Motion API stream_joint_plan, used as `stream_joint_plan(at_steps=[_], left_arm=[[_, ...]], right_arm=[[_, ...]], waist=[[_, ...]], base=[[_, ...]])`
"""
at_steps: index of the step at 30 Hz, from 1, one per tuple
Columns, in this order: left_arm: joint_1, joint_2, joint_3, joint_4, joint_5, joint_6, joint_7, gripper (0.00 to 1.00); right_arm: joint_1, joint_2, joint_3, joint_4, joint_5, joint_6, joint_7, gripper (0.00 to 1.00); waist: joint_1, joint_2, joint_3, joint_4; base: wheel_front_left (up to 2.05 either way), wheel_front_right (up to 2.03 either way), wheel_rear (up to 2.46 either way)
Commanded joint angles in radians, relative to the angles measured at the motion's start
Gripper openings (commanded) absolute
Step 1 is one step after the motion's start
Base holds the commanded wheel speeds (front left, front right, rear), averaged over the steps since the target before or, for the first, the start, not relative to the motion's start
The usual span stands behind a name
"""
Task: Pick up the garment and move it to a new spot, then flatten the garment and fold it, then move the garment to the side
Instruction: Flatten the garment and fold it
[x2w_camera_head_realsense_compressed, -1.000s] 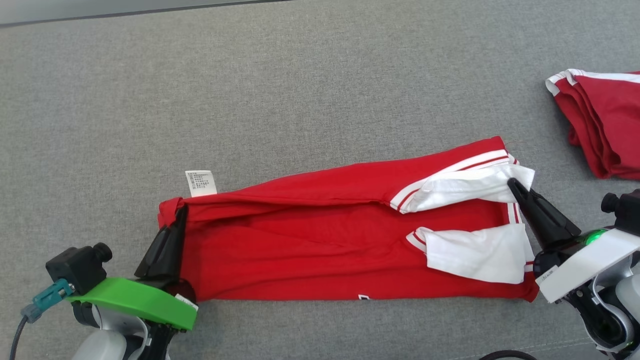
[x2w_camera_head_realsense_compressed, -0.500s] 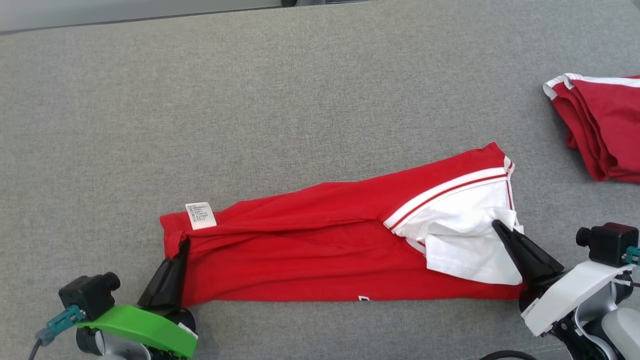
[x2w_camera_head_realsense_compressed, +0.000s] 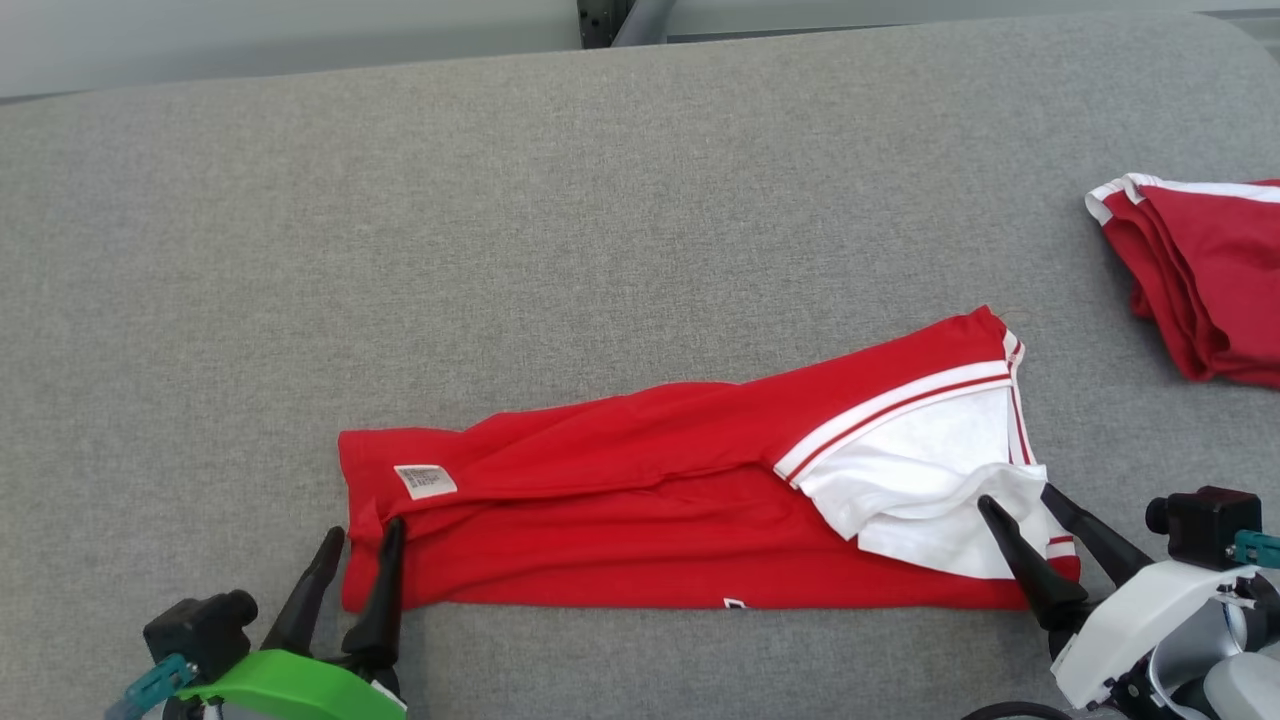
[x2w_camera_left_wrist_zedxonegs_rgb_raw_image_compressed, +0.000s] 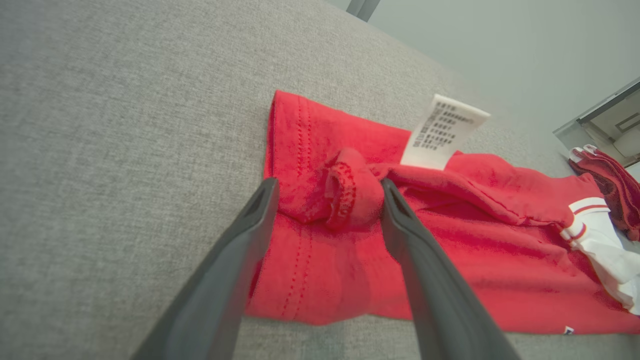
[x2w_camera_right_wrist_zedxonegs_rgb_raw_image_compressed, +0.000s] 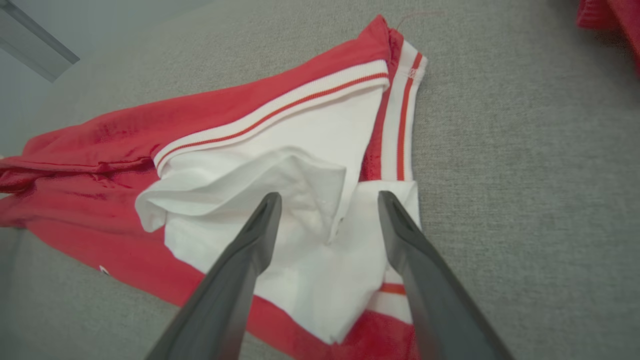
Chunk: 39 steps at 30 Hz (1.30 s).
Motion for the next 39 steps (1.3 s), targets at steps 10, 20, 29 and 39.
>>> stream_joint_plan(at_steps=[10,20,29,39], left_arm=[[0.178,-0.176,0.344,-0.149,0.340,0.072,-0.008,1.00],[0.262,-0.278,0.509,-0.270,0.622,-0.004,-0.007,1.00],[0.291,-0.283,0.502,-0.265,0.696,-0.032,-0.007,1.00],[0.285,-0.283,0.469,-0.270,0.688,-0.039,-0.007,1.00]], right_arm=[[0.103,0.038,-0.121,0.055,-0.086,0.000,-0.089,1.00],[0.198,0.129,-0.355,0.116,-0.355,0.000,-0.208,1.00],[0.226,0.234,-0.471,0.101,-0.493,0.000,-0.218,1.00],[0.127,0.230,-0.404,0.150,-0.410,0.000,-0.195,1.00]], waist=[[0.0001,-0.0001,-0.105,0.019],[0.0001,-0.0001,-0.192,0.042],[0.0001,-0.0001,-0.231,0.049],[0.0001,-0.0001,-0.198,0.063]], base=[[0.00,0.00,0.00],[0.00,0.00,0.00],[0.00,0.00,0.00],[0.00,0.00,0.00]])
